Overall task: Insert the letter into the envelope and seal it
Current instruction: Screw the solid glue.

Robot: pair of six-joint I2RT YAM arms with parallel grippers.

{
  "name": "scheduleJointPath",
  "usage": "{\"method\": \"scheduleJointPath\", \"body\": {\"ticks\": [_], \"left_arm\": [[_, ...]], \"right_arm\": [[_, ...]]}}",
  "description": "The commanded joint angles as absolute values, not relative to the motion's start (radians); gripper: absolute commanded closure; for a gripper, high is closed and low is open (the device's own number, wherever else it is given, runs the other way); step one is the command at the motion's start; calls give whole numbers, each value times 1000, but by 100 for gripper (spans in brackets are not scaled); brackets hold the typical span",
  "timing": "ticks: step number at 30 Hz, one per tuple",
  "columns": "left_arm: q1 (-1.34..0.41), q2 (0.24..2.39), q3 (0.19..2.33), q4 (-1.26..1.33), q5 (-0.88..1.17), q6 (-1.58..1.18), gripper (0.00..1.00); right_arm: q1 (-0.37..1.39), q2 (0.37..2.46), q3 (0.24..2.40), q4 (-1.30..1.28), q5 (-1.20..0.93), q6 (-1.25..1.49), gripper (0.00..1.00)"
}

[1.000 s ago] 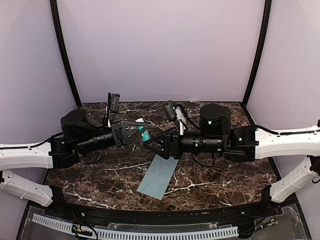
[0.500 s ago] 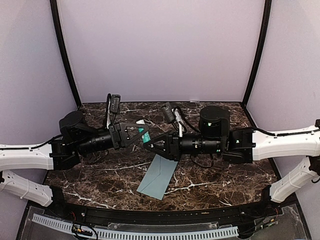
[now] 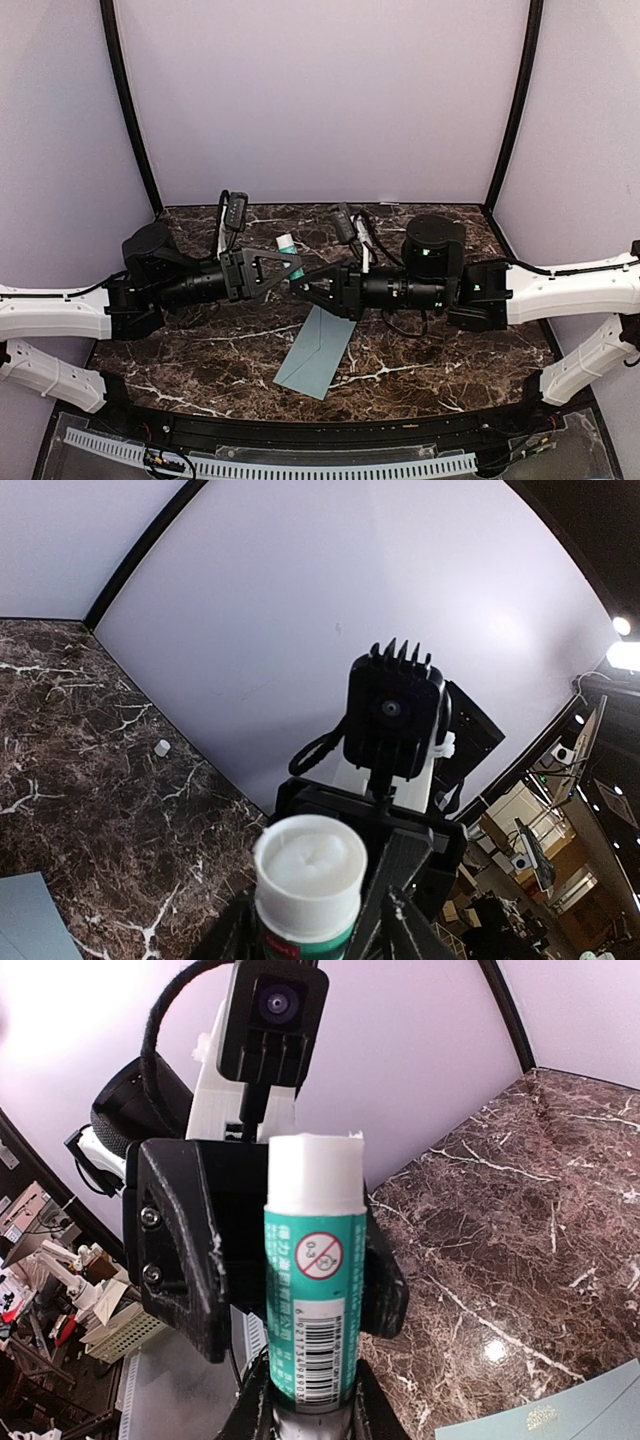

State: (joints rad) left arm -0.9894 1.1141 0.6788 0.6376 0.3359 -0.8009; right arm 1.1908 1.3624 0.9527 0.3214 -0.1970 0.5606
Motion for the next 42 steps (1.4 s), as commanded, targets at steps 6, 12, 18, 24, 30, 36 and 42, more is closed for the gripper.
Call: {"method": "scheduleJointPath", "body": {"ticks": [6, 12, 18, 24, 30, 36, 42], "left_arm": [[-990, 1146, 653, 730, 381, -836, 76], [-990, 1154, 657, 743, 376, -832, 85], [-989, 1156, 660, 744, 370, -827, 100], [-956, 1134, 740, 540, 367, -751, 100], [-784, 1148, 878, 280, 568, -620, 100], [-684, 1235, 1012, 14, 678, -312, 100], [-661, 1300, 1051, -35, 704, -104, 100]], "right_arm": [[1186, 1331, 945, 382, -170, 566, 88], [1185, 1335, 943, 378, -174, 569, 87], [1182, 1330, 933, 374, -166, 577, 66], [1175, 1259, 900, 292, -94, 572, 32], [1127, 1120, 864, 45, 106, 589, 25], [923, 1027, 836, -276, 232, 642, 27], [563, 1050, 807, -441, 198, 584, 27]]}}
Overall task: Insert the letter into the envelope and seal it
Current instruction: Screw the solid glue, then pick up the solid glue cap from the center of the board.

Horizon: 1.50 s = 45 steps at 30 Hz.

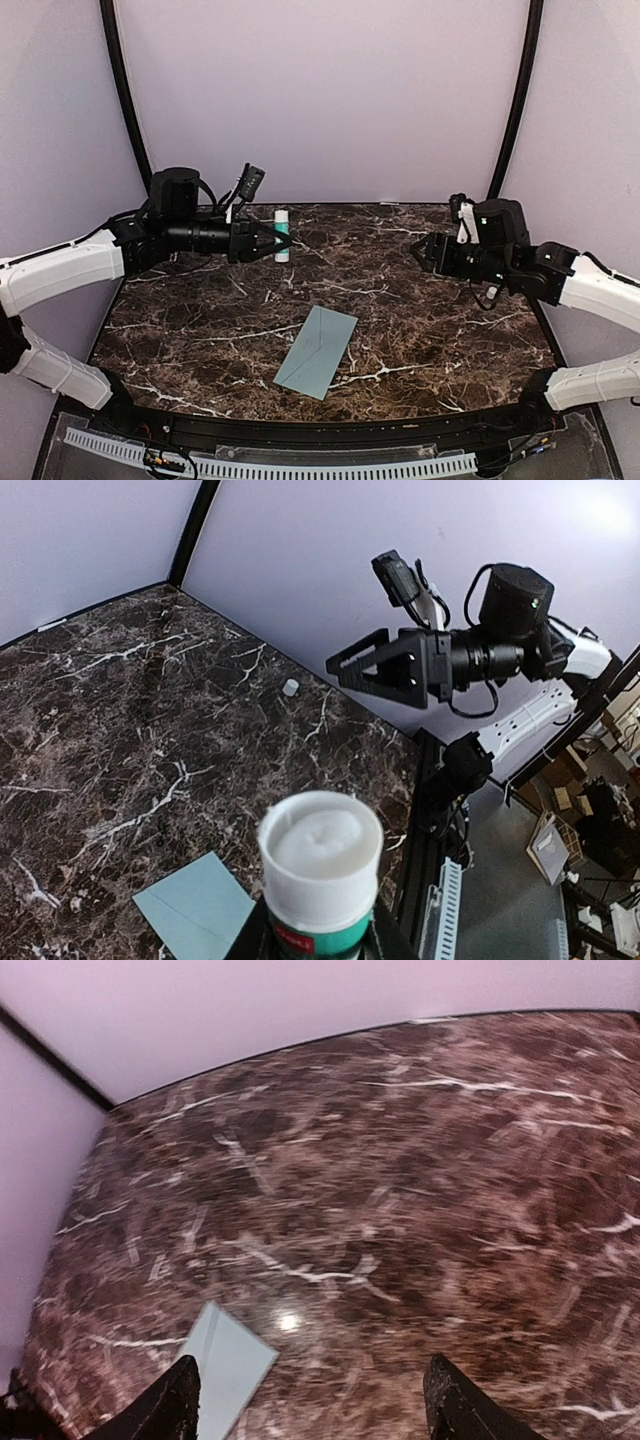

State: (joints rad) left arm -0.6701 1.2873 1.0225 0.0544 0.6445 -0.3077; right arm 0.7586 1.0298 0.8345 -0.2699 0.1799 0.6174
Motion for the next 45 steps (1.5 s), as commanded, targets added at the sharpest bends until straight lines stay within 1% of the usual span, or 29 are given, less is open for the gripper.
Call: {"method": "scheduleJointPath", "body": {"ticks": [1, 4, 7, 12, 17, 20, 24, 27, 36, 45], "left_arm": [[-661, 1300, 1038, -23, 704, -92, 100], [-661, 1285, 995, -5, 693, -55, 100], [-661, 1279, 976, -28, 681, -39, 100], [-661, 1268, 961, -9, 690, -65, 100], [-662, 1250, 956, -8, 687, -70, 100], [-661, 1243, 953, -2, 695, -77, 100], [-661, 1245, 954, -3, 702, -86, 100], [-662, 1246, 954, -3, 703, -88, 100], [-662, 1250, 955, -3, 715, -96, 100], [-662, 1249, 955, -3, 714, -97, 100]], "right_arm": [[502, 1069, 801, -455, 184, 566, 27], [330, 1136, 797, -484, 123, 495, 29], [209, 1213, 814, -511, 129, 427, 30], [69, 1339, 850, -505, 180, 352, 31], [-17, 1432, 894, -484, 158, 332, 34], [-34, 1482, 916, -463, 160, 331, 36], [-35, 1572, 947, -466, 151, 326, 43], [-35, 1601, 945, -460, 132, 318, 47], [-34, 1624, 934, -468, 131, 312, 53], [-26, 1660, 951, -477, 140, 306, 64]]}}
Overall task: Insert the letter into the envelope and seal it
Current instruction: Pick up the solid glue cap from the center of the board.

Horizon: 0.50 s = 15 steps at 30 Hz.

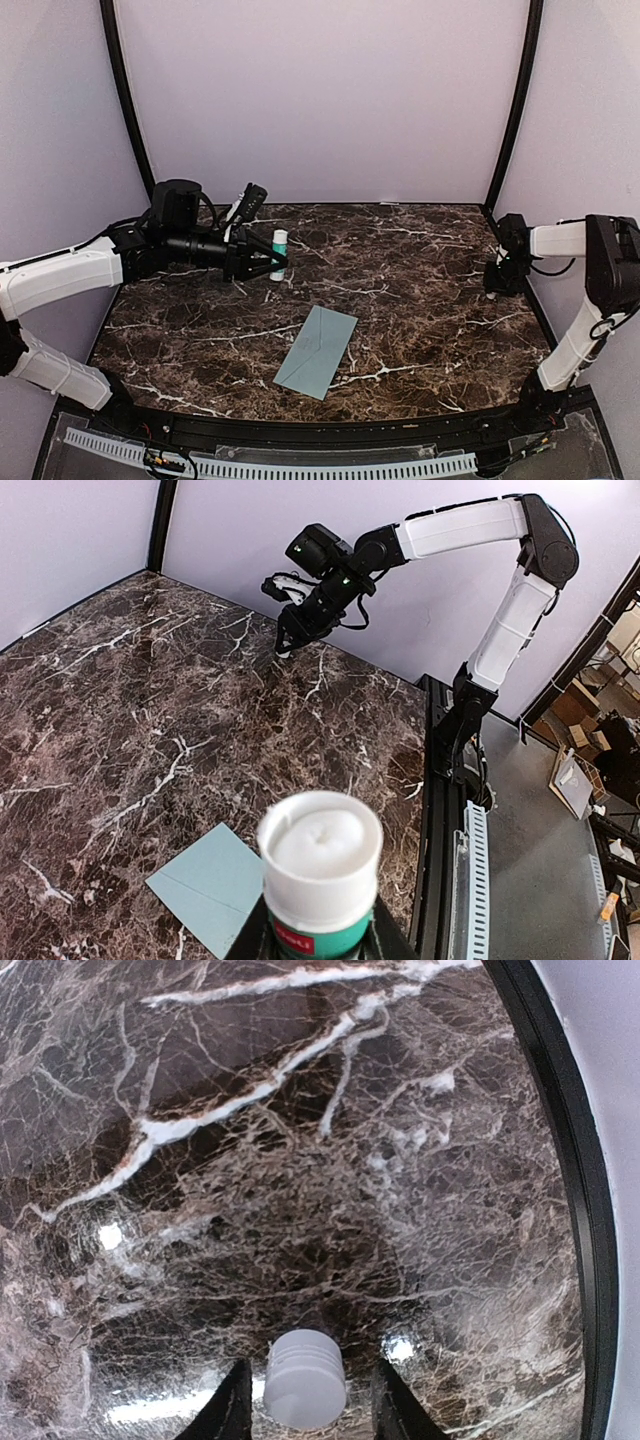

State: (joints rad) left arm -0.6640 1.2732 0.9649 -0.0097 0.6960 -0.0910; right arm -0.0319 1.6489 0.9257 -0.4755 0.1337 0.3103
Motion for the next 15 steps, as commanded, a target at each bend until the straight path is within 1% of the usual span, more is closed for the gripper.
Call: {"method": "scheduleJointPath", "body": {"ticks": [1, 9, 15], "left_arm": [[-661, 1249, 955, -3, 714, -97, 100], [-662, 1253, 956, -3, 722, -97, 100], [-662, 1256, 955, -3, 736, -96, 100]], "right_arm": [[-25, 1662, 951, -478, 141, 305, 65], [-23, 1677, 954, -478, 148, 306, 72], [-16, 1665, 965, -486, 141, 295, 83]]}}
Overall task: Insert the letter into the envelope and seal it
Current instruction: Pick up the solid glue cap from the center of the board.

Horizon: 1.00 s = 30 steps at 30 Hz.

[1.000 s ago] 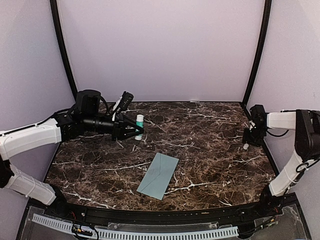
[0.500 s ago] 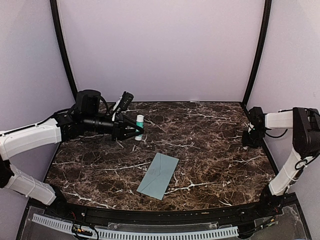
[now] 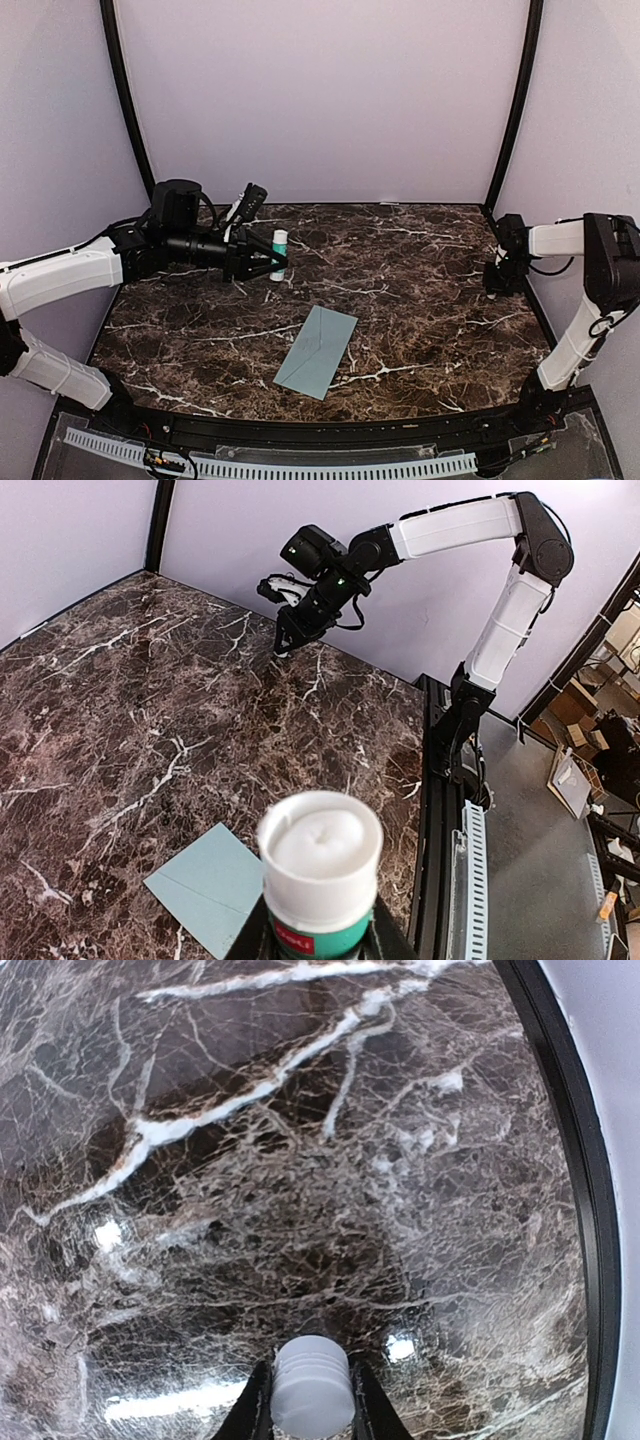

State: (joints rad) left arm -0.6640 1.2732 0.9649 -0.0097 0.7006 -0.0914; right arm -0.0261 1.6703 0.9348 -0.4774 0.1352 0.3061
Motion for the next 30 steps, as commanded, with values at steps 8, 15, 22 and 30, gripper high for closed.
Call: {"method": "scheduleJointPath", "body": {"ticks": [8, 15, 22, 30], "left_arm": [[-674, 1255, 951, 14, 759, -54, 100], [-818, 1285, 984, -128, 616, 102, 100], [-870, 1337, 1000, -156, 632, 121, 100], [-894, 1372, 1011, -179, 661, 127, 100]], "right_arm": [[126, 1561, 1044, -595, 93, 271, 92], [314, 1298, 1107, -619, -333, 284, 92], [564, 1206, 1110, -536, -602, 418, 92], [836, 1309, 1137, -392, -645, 493, 92]]}}
